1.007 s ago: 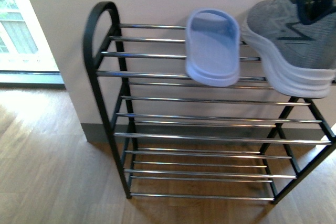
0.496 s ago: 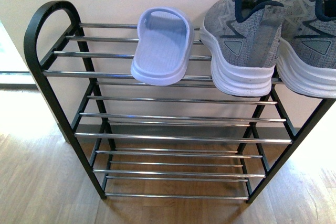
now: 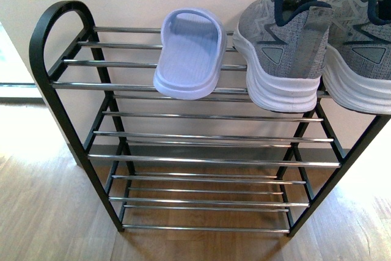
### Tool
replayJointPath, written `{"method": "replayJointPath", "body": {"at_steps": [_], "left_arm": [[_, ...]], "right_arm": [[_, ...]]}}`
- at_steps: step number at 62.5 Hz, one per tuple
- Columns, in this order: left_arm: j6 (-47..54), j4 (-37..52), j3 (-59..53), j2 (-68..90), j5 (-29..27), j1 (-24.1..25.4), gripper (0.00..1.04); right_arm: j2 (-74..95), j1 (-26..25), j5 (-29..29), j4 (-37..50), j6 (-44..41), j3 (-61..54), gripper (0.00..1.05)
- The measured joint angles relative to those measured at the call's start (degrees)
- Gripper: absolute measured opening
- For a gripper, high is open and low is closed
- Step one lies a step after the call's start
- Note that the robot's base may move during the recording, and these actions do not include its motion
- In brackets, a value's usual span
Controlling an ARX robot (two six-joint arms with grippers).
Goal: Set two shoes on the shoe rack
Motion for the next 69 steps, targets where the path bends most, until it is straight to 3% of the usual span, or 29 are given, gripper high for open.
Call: {"method": "replayJointPath", "body": {"at_steps": [6, 14, 25, 44, 69], "left_arm": [[-4.26, -4.7, 10.64, 7.04, 0.42, -8.63, 0.02], [-6.8, -8.96, 20.83, 15.1, 1.29, -10.23, 0.02], [-6.97, -15.06, 36.0, 27.78, 2.89, -5.11, 0.02], [-5.42, -20.85, 46.51, 38.29, 5.62, 2.23, 0.02], [-5.77, -24.92, 57.4, 51.49, 6.34, 3.02, 0.02]], "right_arm": [[0.0, 0.0, 0.02, 0.0, 0.0, 0.0, 0.96], [-0.02, 0.0, 0.02, 0.0, 0.0, 0.0, 0.96], [0.0, 0.0, 0.02, 0.0, 0.0, 0.0, 0.96], [-0.02, 0.0, 0.02, 0.0, 0.0, 0.0, 0.96], [0.0, 0.0, 0.0, 0.0, 0.0, 0.0, 0.96]]}}
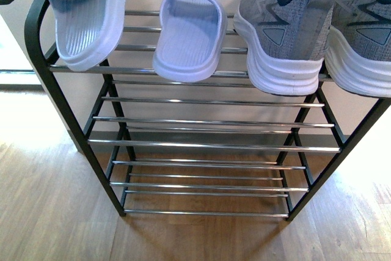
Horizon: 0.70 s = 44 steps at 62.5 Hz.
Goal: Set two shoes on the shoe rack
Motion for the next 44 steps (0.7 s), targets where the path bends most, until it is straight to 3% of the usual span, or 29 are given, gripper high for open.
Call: {"method": "replayJointPath", "body": {"at_steps": [33, 44], "left_arm": [[4.85, -5.42, 10.64, 10.67, -5.66, -2.64, 0.02], [6.84, -3.91, 10.54, 10.34, -6.01, -3.67, 0.33]], "right_arm": [[0.0, 0.0, 0.02, 0.0, 0.0, 0.0, 0.96], [0.0, 0.0, 0.02, 0.0, 0.0, 0.0, 0.96]]}}
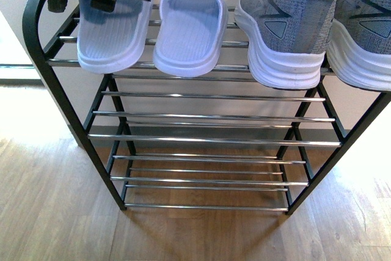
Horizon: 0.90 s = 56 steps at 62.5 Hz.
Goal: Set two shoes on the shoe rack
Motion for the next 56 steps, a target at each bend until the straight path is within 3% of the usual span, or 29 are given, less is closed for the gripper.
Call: {"method": "replayJointPath", "body": {"at_steps": [8, 20, 56], "left_arm": [[0.2, 1.25, -1.55, -2.08, 0.5, -0.24, 0.52], [-1.18, 7.3, -9.64, -10.86, 2.12, -0.94, 0.97], [-5.68, 5.25, -14.56, -9.35, 1.79, 1.88, 0.95]], "right_arm": [[0.0, 0.0, 0.0, 0.0, 0.0, 0.0, 0.96], [0.0, 0.0, 0.0, 0.0, 0.0, 0.0, 0.96], [0.0, 0.0, 0.0, 0.0, 0.0, 0.0, 0.96]]}}
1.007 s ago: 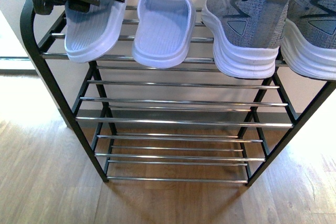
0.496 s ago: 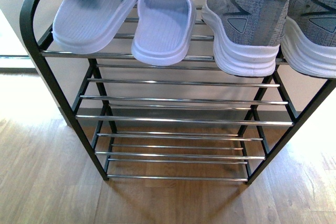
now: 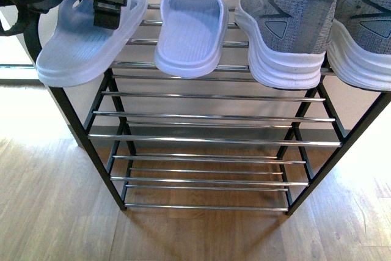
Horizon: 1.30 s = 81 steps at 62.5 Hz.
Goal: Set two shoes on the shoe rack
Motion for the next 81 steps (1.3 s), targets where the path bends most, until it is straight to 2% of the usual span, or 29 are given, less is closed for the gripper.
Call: {"method": "replayJointPath", "body": {"at_steps": [19, 42, 62, 74, 81], "left_arm": [[-1.07, 0.87, -0.24, -2.8, 0.44, -1.73, 0.95], [-1.95, 6.05, -8.48, -13.31, 1.7, -3.48, 0.95], [-2.69, 15.56, -23.96, -31.5, 0.24, -5.7, 0.95], [-4.09, 17.51, -37.38, -45.75, -3.91, -4.02, 0.95], [-6.27, 14.99, -46.95, -56.37, -5.73, -1.46, 0.95]], "right_arm": [[0.0, 0.0, 0.0, 0.0, 0.0, 0.0, 0.96], [0.0, -0.02, 0.0, 0.0, 0.0, 0.0, 0.96], [0.0, 0.0, 0.0, 0.0, 0.0, 0.0, 0.96], [0.0, 0.0, 0.0, 0.0, 0.0, 0.0, 0.96], [0.0, 0.0, -0.02, 0.0, 0.0, 0.0, 0.96]]}}
